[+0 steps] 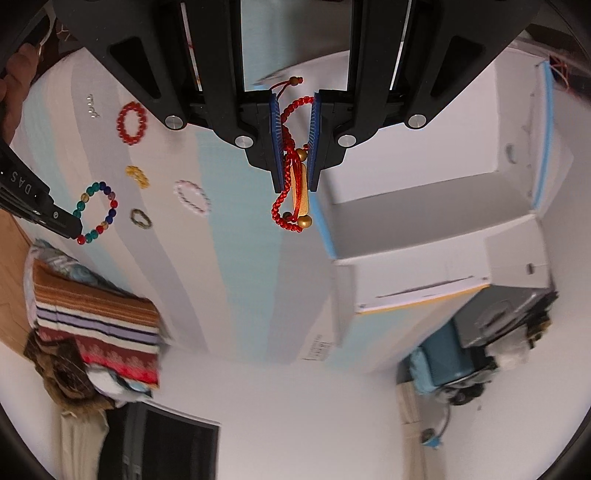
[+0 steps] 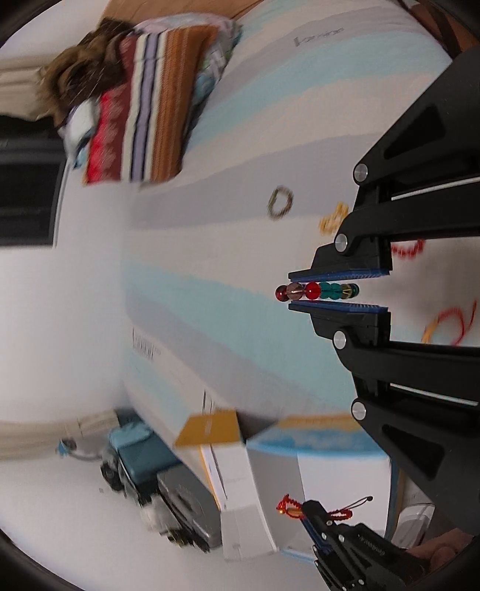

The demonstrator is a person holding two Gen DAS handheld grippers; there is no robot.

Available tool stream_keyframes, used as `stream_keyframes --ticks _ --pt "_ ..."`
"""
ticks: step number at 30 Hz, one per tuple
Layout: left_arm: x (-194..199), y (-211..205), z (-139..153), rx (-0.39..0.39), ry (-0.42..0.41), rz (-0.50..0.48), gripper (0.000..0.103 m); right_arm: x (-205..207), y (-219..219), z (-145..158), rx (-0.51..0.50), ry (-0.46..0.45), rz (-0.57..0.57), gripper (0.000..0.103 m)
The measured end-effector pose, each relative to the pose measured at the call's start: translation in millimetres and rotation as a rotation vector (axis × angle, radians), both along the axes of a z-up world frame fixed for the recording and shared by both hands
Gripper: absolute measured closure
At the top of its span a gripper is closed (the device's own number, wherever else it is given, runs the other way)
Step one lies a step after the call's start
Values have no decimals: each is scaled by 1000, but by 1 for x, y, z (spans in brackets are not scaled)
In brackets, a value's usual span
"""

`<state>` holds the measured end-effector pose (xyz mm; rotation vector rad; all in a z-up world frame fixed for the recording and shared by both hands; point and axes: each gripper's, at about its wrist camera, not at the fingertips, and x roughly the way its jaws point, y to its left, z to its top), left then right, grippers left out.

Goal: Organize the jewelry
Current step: 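Carry both held bracelets over the white cardboard box with both tools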

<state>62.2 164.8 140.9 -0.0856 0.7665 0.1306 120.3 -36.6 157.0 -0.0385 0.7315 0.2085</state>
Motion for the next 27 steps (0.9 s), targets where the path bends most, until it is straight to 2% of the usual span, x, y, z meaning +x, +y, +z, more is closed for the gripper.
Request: stream_keyframes --ticks 7,14,23,27 --pt "-22 61 1 0 11 96 91 -14 85 5 -4 -12 127 94" --pt "-44 117 -11 3 44 185 91 -28 159 -9 -15 6 234 94" --pt "-50 165 -56 -10 146 265 91 -34 228 -57 -59 76 316 94" --pt "-48 180 -80 -45 201 276 91 -31 244 -82 -77 127 325 94"
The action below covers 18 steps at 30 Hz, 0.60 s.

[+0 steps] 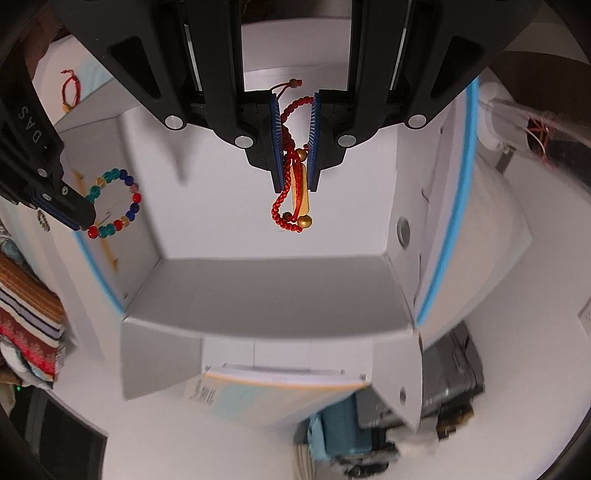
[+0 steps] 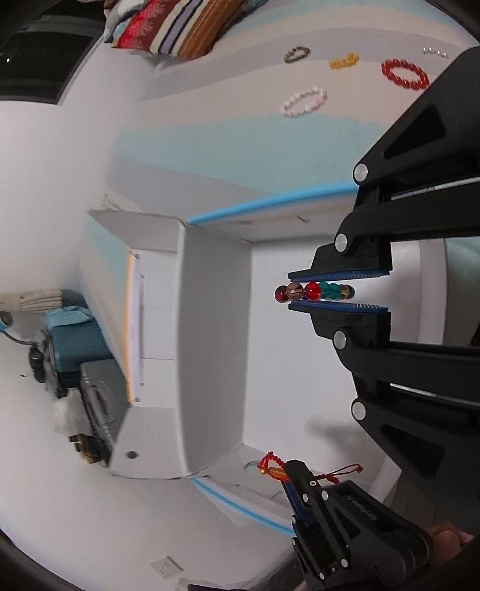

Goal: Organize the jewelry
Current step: 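Carry both held bracelets over the white cardboard box with both tools, then open both tools to drop the bracelets into the box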

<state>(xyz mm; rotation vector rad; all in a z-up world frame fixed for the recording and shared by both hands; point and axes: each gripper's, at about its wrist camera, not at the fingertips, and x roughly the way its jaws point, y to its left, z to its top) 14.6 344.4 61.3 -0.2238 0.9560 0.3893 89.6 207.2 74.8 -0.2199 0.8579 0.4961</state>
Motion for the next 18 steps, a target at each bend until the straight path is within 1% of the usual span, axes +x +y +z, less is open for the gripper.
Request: stream_keyframes --ticks 4,5,10,18 --pt "3 11 -19 -13 49 16 91 7 5 -17 -31 45 -9 94" --pt "4 12 -23 -16 56 18 91 9 7 -22 -37 69 -7 94" --pt "8 17 -38 -21 96 22 91 12 11 -34 -60 105 -9 94" --pt "8 17 -39 -19 97 22 91 12 13 -41 -70 118 -6 93"
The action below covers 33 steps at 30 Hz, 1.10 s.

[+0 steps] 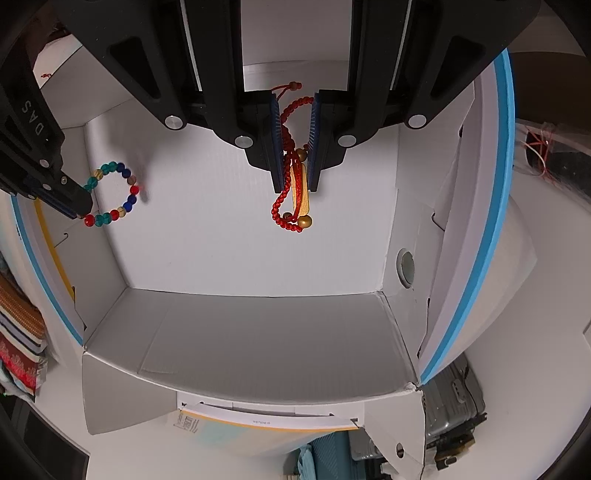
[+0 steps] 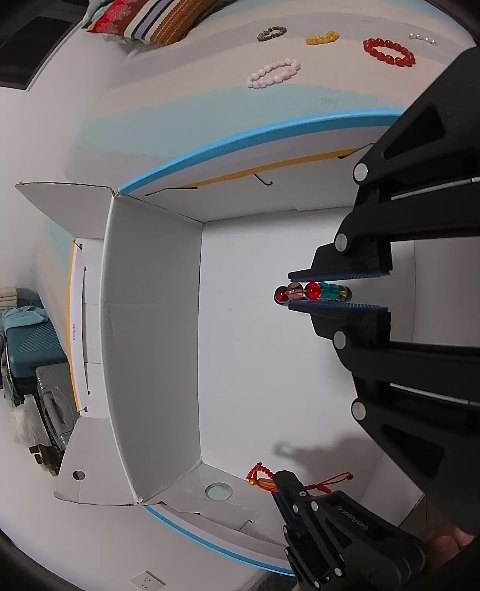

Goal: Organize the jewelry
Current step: 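Open both tools to drop the bracelets into the box, then move both tools back over the remaining jewelry on the bed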

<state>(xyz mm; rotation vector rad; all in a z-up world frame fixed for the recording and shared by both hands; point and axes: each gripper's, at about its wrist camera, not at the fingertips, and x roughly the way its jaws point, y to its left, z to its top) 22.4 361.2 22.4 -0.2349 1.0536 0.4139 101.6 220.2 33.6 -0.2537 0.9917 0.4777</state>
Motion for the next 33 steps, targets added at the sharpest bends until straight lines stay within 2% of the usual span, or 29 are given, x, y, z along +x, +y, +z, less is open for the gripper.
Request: stream_keyframes --ticks 2,4,6,8,10,11,12,15,20,25,33 --pt "0 0 1 -2 1 3 87 -1 0 2 3 -9 -6 93" --pt "-1 0 3 -3 -3 11 86 -4 -2 8 16 -18 3 88" --pt "-2 -2 8 18 -17 24 74 -9 -4 17 34 -44 0 64" --pt "-6 -5 18 38 -48 34 51 -14 -10 29 53 -73 -8 55" --pt "-11 -11 30 60 -76 39 43 -19 -21 44 71 -105 -17 47" --pt "-12 -14 34 66 -84 40 34 -21 -26 50 78 -118 -21 42" --pt "-15 -18 41 75 -102 38 30 -23 -33 57 88 -134 -27 38" --pt "-23 -37 61 97 -151 20 15 -30 -54 77 106 -183 -49 29" --pt "-28 -70 83 118 -223 -20 6 -43 -90 102 131 -223 -68 21" --pt "-29 -112 95 122 -260 -83 6 -56 -132 118 126 -276 -107 13" --pt "-19 -194 85 96 -262 -227 6 -71 -225 118 102 -306 -233 10"
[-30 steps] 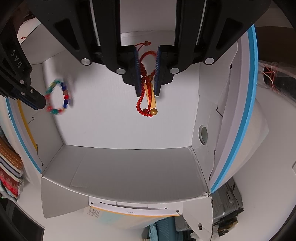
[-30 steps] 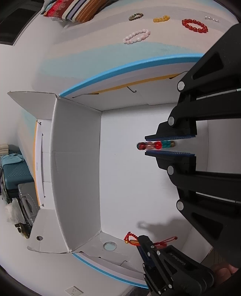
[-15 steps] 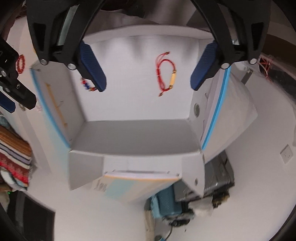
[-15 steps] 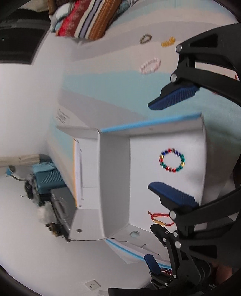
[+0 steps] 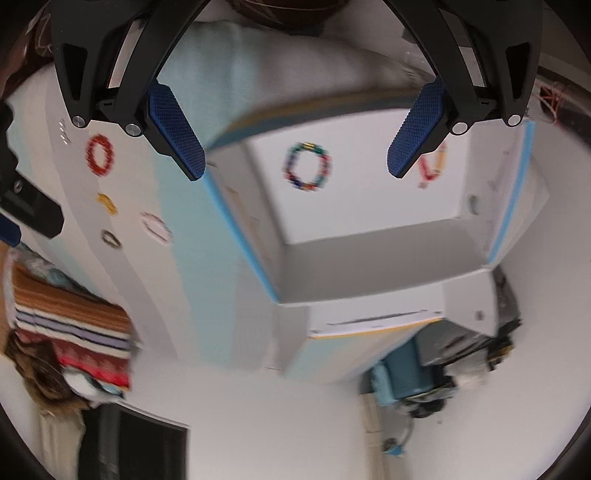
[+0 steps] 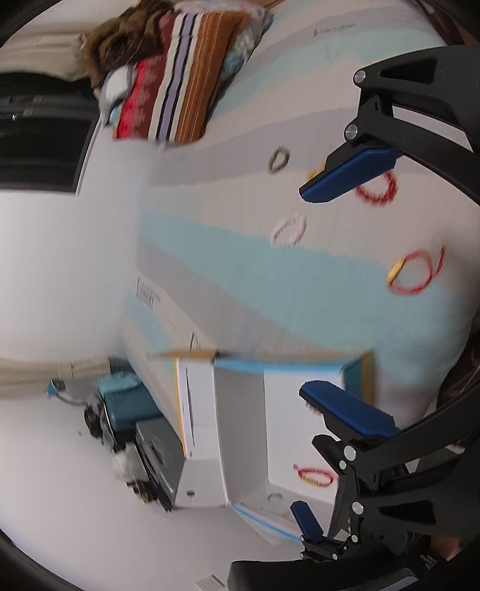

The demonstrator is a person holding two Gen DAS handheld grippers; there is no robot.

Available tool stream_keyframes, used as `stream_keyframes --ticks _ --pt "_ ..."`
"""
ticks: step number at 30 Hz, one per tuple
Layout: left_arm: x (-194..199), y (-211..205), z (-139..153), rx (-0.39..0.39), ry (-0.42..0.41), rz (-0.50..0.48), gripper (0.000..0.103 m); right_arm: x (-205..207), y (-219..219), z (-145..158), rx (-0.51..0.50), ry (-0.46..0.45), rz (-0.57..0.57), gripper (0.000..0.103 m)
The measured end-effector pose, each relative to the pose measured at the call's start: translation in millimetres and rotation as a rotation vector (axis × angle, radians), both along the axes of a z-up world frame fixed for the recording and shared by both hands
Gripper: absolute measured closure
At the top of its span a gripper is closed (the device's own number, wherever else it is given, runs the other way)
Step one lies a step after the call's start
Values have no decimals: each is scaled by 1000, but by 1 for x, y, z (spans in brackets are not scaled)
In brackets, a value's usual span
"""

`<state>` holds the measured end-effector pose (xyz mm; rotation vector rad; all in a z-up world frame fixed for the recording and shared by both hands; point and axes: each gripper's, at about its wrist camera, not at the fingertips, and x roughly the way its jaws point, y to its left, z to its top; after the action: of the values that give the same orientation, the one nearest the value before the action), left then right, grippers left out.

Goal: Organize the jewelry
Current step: 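Move both tools back over the remaining jewelry on the bed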

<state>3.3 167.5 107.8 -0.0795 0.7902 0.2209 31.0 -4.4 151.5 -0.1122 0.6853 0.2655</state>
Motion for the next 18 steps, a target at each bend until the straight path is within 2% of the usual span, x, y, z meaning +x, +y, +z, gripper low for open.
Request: stream_keyframes --ticks 11,18 --pt "11 -99 -39 -27 53 -167 6 -7 -112 -38 -8 71 -174 10" --pt "25 -137 -73 -51 95 -213 6 -6 -163 -77 -26 119 -267 10"
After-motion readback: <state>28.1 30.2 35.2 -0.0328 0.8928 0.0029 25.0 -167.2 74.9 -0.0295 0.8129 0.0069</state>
